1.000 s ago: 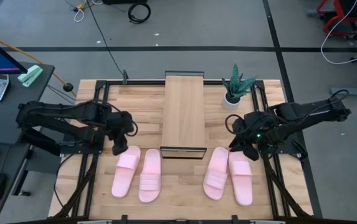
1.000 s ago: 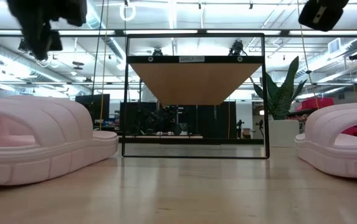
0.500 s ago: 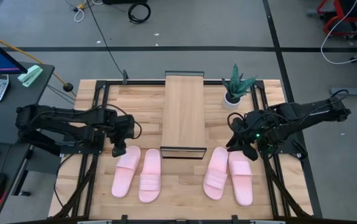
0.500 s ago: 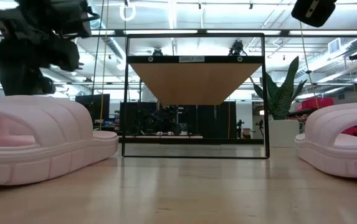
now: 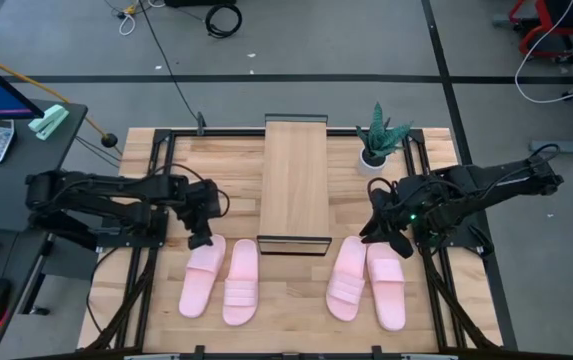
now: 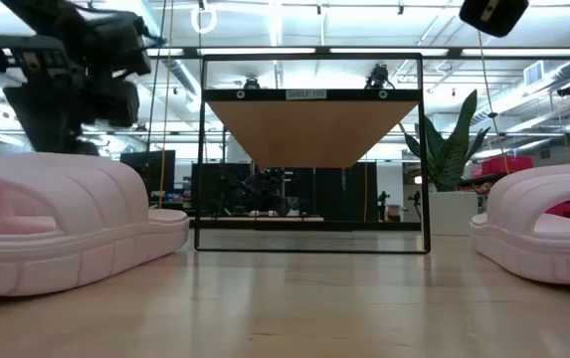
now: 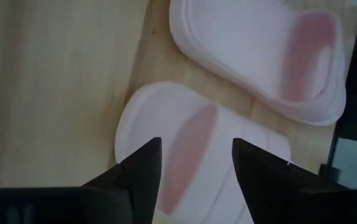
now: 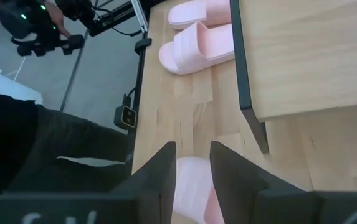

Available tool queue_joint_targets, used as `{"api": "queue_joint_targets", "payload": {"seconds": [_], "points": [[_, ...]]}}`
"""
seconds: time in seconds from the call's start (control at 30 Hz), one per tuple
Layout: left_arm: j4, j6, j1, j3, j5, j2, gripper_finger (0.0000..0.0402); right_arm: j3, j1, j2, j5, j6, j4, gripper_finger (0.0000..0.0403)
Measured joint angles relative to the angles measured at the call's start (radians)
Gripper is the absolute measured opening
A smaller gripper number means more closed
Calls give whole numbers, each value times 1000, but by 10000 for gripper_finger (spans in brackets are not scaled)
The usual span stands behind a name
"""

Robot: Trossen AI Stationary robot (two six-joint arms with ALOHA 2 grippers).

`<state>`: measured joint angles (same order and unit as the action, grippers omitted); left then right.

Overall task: Pick and place slides into the shelf
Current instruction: Put the pink slide on the shelf

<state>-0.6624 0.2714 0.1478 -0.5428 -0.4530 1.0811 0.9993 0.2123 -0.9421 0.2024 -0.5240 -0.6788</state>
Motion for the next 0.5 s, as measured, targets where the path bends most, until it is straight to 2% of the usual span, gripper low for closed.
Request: {"api": "queue_joint_targets", "payload": {"seconds": [0.17, 0.4, 0.5], "points": [[92, 89, 0, 42, -72, 61, 208, 0, 0, -2, 0, -7, 7, 105], [158, 75, -31, 48, -121, 169, 208, 0, -1, -15, 1, -34, 28, 105], [189, 78, -46, 48, -191, 208, 210, 0, -1, -18, 0, -37, 34, 105]]}}
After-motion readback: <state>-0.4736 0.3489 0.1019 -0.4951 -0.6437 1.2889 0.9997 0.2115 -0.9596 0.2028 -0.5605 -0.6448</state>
